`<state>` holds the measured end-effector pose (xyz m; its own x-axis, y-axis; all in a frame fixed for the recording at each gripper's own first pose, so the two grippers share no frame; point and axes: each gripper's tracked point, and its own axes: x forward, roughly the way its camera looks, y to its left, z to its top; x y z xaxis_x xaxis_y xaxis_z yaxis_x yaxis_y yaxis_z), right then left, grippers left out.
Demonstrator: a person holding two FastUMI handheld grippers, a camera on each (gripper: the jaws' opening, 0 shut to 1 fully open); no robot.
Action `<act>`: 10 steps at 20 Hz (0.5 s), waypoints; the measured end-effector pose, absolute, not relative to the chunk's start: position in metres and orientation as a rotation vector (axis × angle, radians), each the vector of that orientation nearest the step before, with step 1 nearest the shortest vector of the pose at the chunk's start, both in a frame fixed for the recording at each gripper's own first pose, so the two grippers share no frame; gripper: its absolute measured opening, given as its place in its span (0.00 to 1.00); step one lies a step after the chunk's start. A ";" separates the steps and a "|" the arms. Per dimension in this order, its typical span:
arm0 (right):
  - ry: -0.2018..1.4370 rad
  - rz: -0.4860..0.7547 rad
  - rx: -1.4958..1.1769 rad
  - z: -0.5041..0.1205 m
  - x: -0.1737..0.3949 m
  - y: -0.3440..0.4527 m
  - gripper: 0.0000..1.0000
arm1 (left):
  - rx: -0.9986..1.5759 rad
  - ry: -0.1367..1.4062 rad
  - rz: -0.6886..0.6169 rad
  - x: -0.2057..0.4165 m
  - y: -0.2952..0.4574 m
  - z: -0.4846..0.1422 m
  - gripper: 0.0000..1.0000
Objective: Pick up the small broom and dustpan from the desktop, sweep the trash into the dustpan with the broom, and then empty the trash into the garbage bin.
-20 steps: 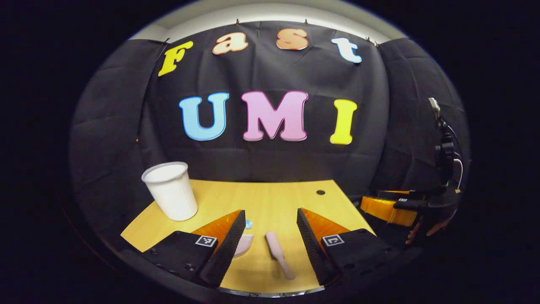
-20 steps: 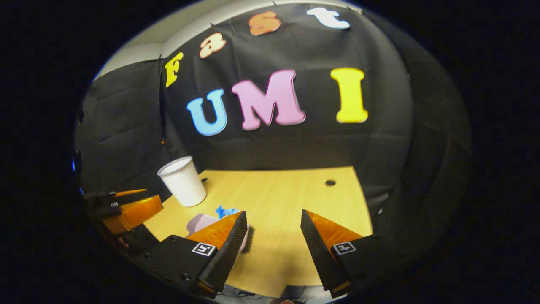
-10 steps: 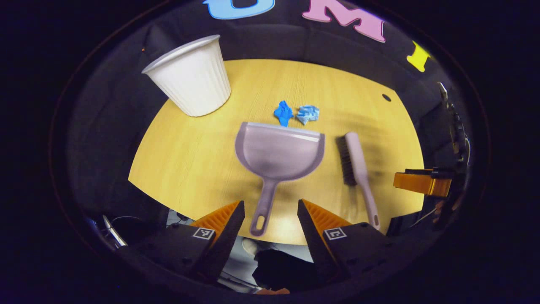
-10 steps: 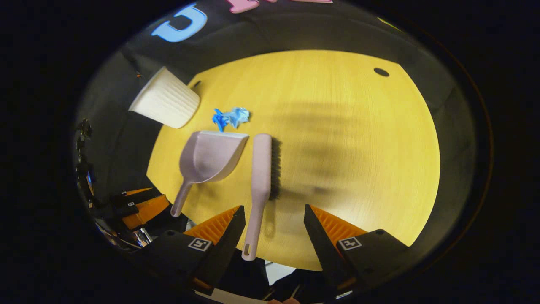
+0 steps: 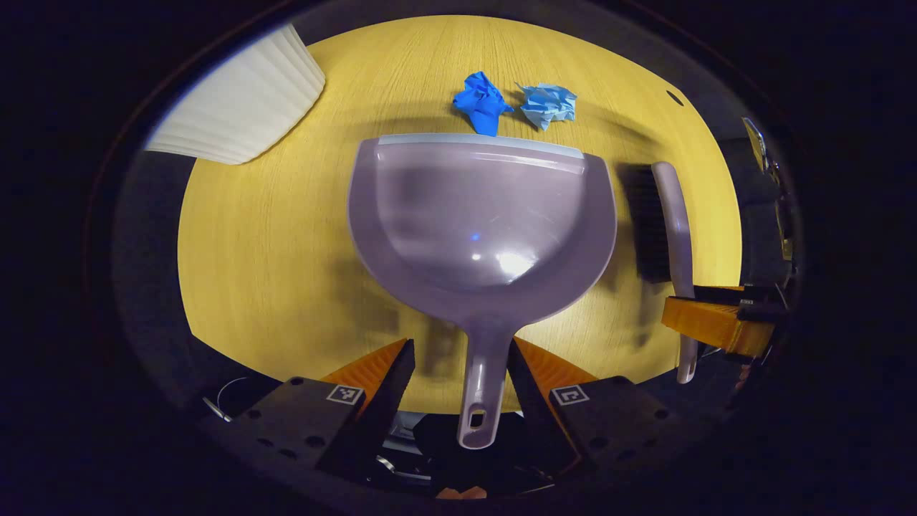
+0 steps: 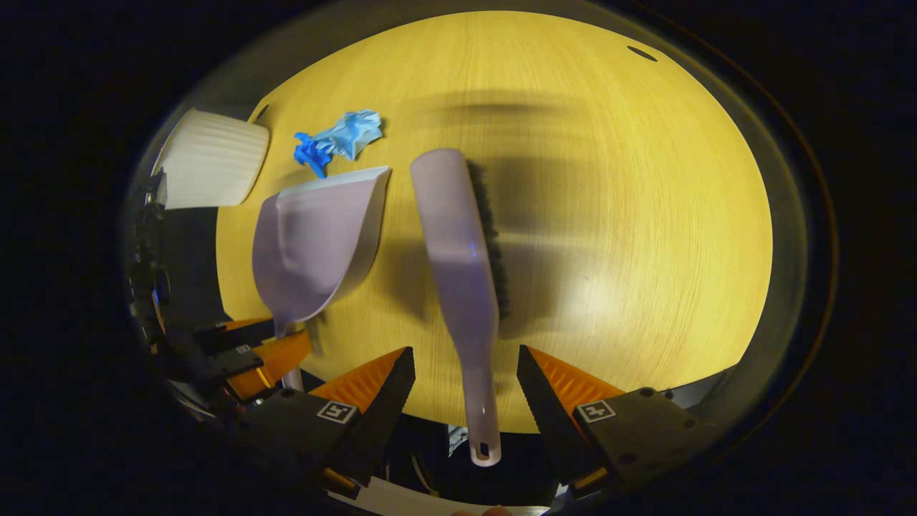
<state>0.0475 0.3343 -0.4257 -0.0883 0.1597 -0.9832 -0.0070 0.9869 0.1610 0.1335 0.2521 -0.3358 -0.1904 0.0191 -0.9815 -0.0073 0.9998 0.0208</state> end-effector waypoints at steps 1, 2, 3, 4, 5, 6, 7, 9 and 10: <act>1.659 0.138 0.084 -0.430 0.047 0.329 0.95 | 0.037 1.766 0.027 0.135 0.242 -0.349 0.78; 1.662 0.129 0.063 -0.434 0.047 0.325 0.95 | 0.059 1.765 0.030 0.141 0.233 -0.364 0.78; 1.671 0.130 0.058 -0.437 0.047 0.327 0.85 | 0.062 1.775 0.045 0.145 0.224 -0.385 0.78; 1.679 0.138 0.052 -0.439 0.047 0.329 0.82 | 0.038 1.793 0.057 0.149 0.217 -0.400 0.78; 1.683 0.148 0.041 -0.442 0.047 0.331 0.81 | 0.018 1.805 0.055 0.149 0.215 -0.416 0.78; 1.686 0.154 0.024 -0.444 0.048 0.331 0.92 | 0.026 1.806 0.056 0.149 0.218 -0.427 0.78; 1.687 0.158 0.015 -0.447 0.047 0.332 0.92 | 0.046 1.797 0.062 0.146 0.222 -0.429 0.78; 1.711 0.172 -0.007 -0.449 0.041 0.332 0.76 | 0.013 1.801 0.034 0.151 0.218 -0.436 0.78; 1.711 0.173 -0.007 -0.450 0.040 0.333 0.67 | 0.014 1.808 0.037 0.151 0.223 -0.438 0.78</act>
